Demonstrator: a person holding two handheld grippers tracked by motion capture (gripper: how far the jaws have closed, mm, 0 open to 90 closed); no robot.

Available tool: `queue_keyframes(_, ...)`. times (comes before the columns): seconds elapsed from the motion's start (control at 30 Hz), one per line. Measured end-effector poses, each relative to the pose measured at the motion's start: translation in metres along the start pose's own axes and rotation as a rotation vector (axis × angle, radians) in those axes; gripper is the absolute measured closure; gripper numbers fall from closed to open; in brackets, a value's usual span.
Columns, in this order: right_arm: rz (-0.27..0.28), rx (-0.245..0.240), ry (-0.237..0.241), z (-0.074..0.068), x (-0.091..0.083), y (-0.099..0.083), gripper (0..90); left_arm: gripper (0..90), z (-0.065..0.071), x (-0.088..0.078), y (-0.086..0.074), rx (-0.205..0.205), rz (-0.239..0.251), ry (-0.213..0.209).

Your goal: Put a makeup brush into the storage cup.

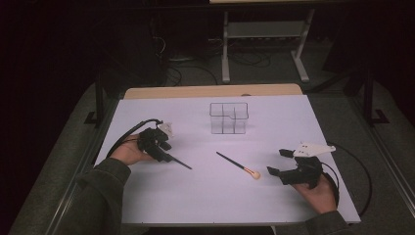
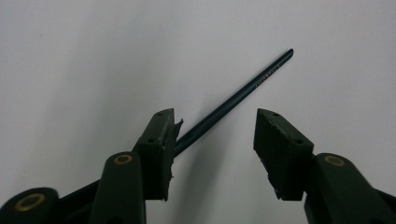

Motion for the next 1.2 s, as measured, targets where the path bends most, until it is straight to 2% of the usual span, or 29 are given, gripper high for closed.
queue_keyframes(0.13, 0.000, 0.000, 0.002, 0.000, 0.000, 0.000, 18.7, 53.8, -0.002, 0.004, -0.001, -0.001, -0.009, -0.003)
queue_keyframes(0.2, 0.003, 0.000, 0.004, 0.000, 0.000, 0.000, 18.7, 55.9, -0.002, 0.008, -0.001, -0.014, -0.017, -0.022)
queue_keyframes(0.3, -0.007, 0.000, 0.011, -0.001, 0.001, -0.001, 18.8, 57.6, -0.003, 0.014, -0.002, 0.009, -0.038, -0.019)
queue_keyframes(0.53, -0.007, -0.001, 0.016, -0.001, 0.001, -0.001, 19.0, 61.2, -0.004, 0.020, -0.002, 0.017, -0.050, -0.031)
queue_keyframes(0.6, -0.004, -0.002, 0.016, -0.001, 0.001, -0.001, 19.0, 62.0, -0.004, 0.021, -0.003, 0.014, -0.054, -0.029)
queue_keyframes(0.7, -0.001, -0.002, 0.012, -0.001, 0.000, 0.000, 19.2, 65.3, -0.004, 0.023, -0.005, 0.040, -0.065, -0.020)
queue_keyframes(0.93, 0.004, -0.004, 0.010, -0.001, -0.001, 0.000, 19.2, 81.3, -0.001, 0.025, -0.004, 0.087, -0.079, -0.004)
queue_keyframes(1.1, 0.002, -0.005, 0.010, -0.001, 0.000, 0.000, 19.3, 83.3, 0.000, 0.025, -0.003, 0.077, -0.104, 0.014)
queue_keyframes(1.2, 0.002, -0.006, 0.010, -0.002, 0.000, 0.000, 19.4, 83.4, 0.000, 0.025, -0.003, 0.061, -0.102, 0.021)
Point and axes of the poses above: each handheld gripper's, and its own axes: x roughly forward along the jaws, y roughly out of its top, z roughly to its right, the point moved 8 cm from there along x, roughly forward along the jaws, and after that the axes turned 2 degrees about y, right-handed, at the moved point
